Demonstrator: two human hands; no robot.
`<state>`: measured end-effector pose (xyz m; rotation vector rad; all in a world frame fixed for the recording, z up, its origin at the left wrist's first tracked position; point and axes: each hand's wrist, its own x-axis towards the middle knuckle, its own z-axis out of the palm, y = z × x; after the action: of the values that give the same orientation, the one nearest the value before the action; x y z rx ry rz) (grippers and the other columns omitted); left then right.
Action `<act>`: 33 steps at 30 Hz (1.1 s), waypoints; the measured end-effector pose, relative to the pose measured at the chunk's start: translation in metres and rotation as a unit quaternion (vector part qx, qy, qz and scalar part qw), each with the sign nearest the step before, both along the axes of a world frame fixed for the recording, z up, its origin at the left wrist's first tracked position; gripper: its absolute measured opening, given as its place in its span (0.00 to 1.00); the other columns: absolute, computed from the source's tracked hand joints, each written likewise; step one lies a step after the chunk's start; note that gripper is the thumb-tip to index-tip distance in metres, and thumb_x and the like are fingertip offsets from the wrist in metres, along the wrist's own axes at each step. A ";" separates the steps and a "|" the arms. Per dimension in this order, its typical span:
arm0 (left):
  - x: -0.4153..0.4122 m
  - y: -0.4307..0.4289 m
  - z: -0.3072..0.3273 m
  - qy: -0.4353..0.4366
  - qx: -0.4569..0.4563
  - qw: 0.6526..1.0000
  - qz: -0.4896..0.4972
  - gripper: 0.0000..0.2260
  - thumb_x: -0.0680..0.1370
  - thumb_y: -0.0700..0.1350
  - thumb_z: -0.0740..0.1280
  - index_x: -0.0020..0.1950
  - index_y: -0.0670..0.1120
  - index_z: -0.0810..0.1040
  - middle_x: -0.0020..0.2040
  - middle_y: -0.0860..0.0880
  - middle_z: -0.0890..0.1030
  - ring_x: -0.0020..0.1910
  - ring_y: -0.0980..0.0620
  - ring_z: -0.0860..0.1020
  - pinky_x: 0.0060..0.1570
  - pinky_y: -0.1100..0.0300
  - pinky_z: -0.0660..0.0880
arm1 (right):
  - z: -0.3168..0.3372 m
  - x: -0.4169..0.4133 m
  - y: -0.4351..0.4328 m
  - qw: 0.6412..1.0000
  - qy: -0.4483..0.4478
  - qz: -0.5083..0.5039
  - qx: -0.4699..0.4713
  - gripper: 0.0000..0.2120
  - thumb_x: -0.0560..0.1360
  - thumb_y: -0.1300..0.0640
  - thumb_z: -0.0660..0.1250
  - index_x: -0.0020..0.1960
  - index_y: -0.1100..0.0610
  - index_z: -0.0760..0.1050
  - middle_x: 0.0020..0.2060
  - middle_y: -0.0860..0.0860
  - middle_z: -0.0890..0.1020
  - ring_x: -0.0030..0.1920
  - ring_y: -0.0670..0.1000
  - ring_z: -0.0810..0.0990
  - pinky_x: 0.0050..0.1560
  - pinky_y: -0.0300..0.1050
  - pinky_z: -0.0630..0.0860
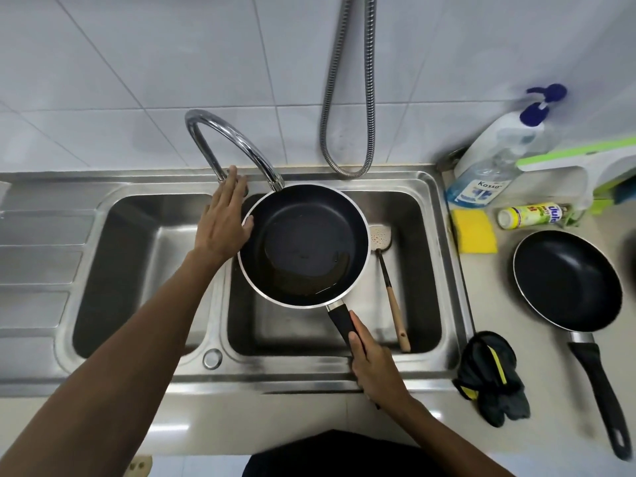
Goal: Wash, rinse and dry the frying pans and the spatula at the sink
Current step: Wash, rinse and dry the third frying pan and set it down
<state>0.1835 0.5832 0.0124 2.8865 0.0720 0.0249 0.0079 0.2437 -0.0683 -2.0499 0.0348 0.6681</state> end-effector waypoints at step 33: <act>-0.133 -0.083 -0.051 -0.033 -0.226 0.940 0.255 0.25 0.83 0.59 0.61 0.67 0.39 0.74 0.72 0.39 0.73 0.71 0.39 0.71 0.71 0.41 0.69 | -0.004 -0.007 0.000 0.999 -0.045 -0.014 -0.022 0.21 0.76 0.27 0.45 0.69 0.17 0.52 0.36 0.42 0.78 0.41 0.53 0.83 0.49 0.56 0.82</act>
<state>0.0502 0.5000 -0.0384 2.3316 0.7113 0.1764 0.0008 0.2434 -0.0725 -2.1156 0.0252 0.5619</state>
